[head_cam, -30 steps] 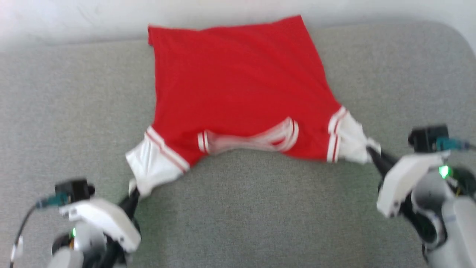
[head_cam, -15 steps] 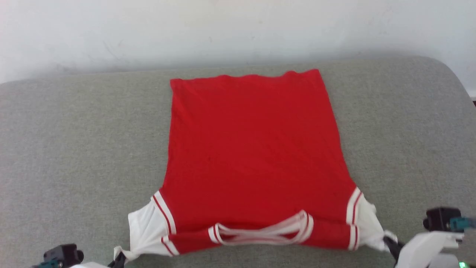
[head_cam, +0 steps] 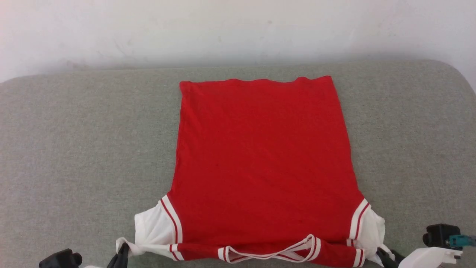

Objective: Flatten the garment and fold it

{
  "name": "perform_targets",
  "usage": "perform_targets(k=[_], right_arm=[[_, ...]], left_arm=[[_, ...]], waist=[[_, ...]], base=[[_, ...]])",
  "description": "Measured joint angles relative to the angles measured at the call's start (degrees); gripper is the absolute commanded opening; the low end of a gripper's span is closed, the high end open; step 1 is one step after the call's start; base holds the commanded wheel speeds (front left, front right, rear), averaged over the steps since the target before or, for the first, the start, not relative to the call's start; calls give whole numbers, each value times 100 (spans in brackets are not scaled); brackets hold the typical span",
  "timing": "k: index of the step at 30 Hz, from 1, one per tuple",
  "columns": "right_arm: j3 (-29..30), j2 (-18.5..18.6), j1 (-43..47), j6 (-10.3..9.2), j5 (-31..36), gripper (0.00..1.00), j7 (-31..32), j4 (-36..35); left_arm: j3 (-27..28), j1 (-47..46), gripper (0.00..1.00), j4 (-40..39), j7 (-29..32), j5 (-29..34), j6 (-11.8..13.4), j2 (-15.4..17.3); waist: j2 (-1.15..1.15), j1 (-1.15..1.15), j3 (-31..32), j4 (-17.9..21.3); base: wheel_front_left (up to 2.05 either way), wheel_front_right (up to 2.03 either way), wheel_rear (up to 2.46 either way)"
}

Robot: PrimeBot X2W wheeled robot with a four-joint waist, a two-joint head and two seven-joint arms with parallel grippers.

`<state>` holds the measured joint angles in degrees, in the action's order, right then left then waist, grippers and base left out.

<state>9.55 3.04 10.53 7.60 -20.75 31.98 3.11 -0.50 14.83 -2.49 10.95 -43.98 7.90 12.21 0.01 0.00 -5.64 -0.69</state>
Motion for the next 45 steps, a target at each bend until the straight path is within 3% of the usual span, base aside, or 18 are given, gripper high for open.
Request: perform_targets(k=[15,20,24,34,45], right_arm=[[486,3,-636,-5,388,100,-1860,-739],[452,1,-1472,-5,692,100,-2383,-564],[391,146,-2360,-5,832,100,-2499,47],[623,909,-4705,-5,1280,100,-2327,2124],[1080,1301,-6188,-5,1942,100,-441,3492]], left_arm=[[-164,-326,0,49,-286,3,-282,-66],[-302,-550,0,52,-341,22,-355,-112],[-433,-775,0,30,-375,66,-437,-153],[-739,-1276,0,149,-504,122,-593,-387],[-927,-1703,0,357,-746,105,-797,-576]], waist=[[0,0,-43,-361],[0,0,-168,-537],[0,0,-314,-729],[0,1,-961,-1229],[0,1,-1847,-1766]], base=[[0,0,0],[0,0,0],[0,0,0],[0,0,0],[0,0,0]])
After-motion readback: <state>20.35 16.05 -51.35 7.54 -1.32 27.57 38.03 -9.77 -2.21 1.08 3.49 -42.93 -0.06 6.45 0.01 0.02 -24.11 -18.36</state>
